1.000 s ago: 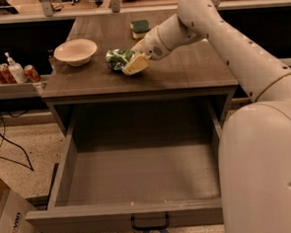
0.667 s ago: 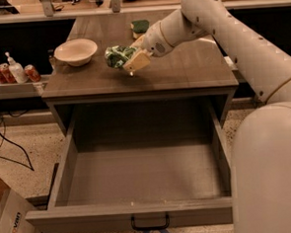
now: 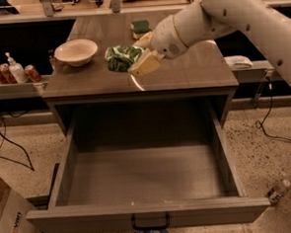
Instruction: Place green can into top drawer
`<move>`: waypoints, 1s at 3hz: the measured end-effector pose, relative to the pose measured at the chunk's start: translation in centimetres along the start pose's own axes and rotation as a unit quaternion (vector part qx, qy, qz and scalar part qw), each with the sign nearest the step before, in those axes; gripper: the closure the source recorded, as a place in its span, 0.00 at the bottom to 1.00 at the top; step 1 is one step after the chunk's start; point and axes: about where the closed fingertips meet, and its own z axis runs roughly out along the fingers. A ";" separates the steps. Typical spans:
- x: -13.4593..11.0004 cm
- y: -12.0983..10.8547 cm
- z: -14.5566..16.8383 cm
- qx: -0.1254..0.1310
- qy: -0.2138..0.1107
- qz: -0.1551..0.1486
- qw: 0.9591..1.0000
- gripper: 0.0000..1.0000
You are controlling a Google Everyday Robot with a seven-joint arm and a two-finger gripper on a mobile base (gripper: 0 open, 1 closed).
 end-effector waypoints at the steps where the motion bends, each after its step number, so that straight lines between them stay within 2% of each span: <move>1: -0.3 4.7 -1.4 -0.037 -0.016 -0.031 0.999 1.00; 2: 0.4 8.6 -1.9 -0.065 -0.018 -0.042 0.997 1.00; 3: 1.6 11.7 -0.7 -0.093 -0.017 -0.029 0.995 1.00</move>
Offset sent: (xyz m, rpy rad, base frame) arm -0.1377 -0.0158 -0.0314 -0.0153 0.0355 0.2288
